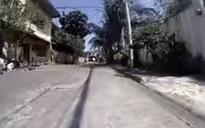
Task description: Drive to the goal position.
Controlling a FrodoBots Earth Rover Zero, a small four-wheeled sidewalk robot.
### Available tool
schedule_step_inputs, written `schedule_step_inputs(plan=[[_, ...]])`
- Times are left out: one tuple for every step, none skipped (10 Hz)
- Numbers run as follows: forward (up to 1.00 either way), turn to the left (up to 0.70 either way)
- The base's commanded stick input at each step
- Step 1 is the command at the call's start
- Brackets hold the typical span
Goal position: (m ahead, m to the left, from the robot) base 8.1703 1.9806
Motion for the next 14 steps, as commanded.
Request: schedule_step_inputs(plan=[[1.00,0.00],[1.00,0.00],[1.00,0.00],[1.00,0.00],[1.00,0.00],[1.00,0.00],[1.00,0.00],[1.00,0.00],[1.00,0.00],[1.00,0.00],[1.00,0.00],[1.00,0.00],[1.00,0.00],[1.00,0.00]])
